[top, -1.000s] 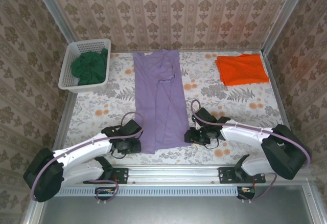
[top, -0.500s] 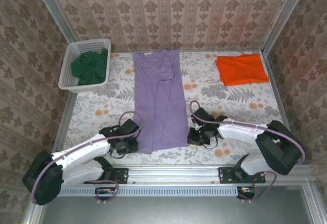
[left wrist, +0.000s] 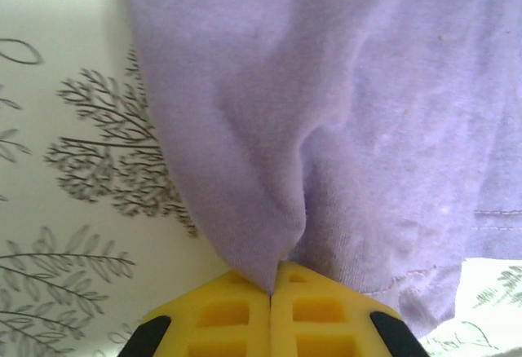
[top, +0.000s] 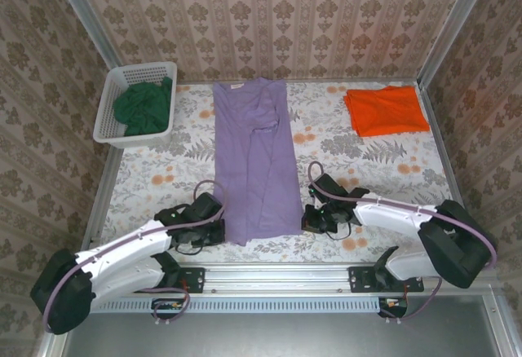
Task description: Fold and stack the t-shirts
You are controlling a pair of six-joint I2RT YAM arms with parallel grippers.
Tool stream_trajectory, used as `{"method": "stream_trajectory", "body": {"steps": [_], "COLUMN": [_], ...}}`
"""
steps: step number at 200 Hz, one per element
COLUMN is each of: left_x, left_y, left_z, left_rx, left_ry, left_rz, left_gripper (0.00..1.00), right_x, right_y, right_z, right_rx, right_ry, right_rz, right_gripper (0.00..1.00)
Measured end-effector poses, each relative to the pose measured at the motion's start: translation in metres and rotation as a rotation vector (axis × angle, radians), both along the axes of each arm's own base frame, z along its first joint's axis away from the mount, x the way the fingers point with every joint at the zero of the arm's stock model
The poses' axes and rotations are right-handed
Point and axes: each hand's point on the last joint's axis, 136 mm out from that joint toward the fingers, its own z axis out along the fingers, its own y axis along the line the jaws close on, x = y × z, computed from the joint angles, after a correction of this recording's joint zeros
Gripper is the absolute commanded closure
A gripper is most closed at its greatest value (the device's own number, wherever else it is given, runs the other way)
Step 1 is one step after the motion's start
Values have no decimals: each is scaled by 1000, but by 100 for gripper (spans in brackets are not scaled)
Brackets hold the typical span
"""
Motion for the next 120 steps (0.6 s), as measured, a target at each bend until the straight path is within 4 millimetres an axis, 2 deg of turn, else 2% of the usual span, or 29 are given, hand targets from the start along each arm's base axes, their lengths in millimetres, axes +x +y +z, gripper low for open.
{"method": "stream_trajectory", "body": {"steps": [82,103,120], "left_x": [-13,-14,-9], "left_y": [-15,-16,-16], "left_z": [24,31,40], "left_rx": [-125,-156,-170], "left_ry": [-32,-47,-52], "left_rz": [-71,-73,-53], "left_gripper": [100,100,100], "right_x": [-25,-28,-21], "right_y": [-11,-12,-10], "right_z": [15,30,49], "right_rx": [52,73,90], "right_ry": [-17,-45,-91], "right_rz": [-28,-36,-47], "right_gripper": [100,100,100]}}
